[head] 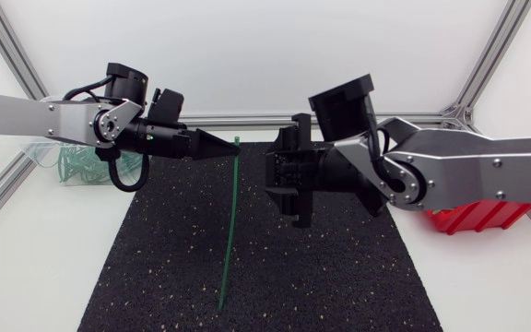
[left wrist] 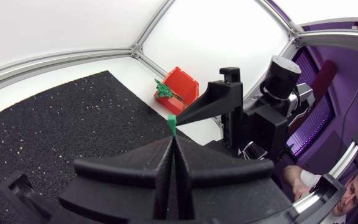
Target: Take a green cable tie from the red box, thread the tail through the head to close it, then place it in the transparent bin on the left.
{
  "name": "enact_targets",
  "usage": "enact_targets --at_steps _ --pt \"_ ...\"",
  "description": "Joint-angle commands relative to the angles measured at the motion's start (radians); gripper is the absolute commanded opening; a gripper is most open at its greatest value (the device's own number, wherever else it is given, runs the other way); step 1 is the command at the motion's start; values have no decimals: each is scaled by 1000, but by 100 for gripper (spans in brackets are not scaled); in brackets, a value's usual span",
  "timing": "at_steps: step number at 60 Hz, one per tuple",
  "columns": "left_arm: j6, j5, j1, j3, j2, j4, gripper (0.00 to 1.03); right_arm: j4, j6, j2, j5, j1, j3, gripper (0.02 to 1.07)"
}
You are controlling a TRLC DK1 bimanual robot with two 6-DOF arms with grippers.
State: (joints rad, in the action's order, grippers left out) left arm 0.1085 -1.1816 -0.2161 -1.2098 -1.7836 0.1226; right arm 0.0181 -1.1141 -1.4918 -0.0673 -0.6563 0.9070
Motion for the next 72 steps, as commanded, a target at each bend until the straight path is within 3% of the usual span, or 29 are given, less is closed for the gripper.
enact_targets --at_steps 1,29,37,52,62,72 --pt "19 -23 6 -42 -22 15 3 83 -98 15 23 -19 -54 85" --pt "118 -26 21 -146 -126 164 3 537 -480 -127 89 -124 -226 85" --pt "134 -26 18 -166 -142 195 3 701 -586 -174 72 -144 -281 85" --pt "140 -26 17 -185 -168 216 3 842 -648 -254 4 -163 -310 84" --pt "142 -24 21 -211 -181 246 3 867 -665 -289 -32 -190 -319 52" --pt "207 -19 29 -234 -183 327 3 869 -681 -301 -34 -220 -335 48"
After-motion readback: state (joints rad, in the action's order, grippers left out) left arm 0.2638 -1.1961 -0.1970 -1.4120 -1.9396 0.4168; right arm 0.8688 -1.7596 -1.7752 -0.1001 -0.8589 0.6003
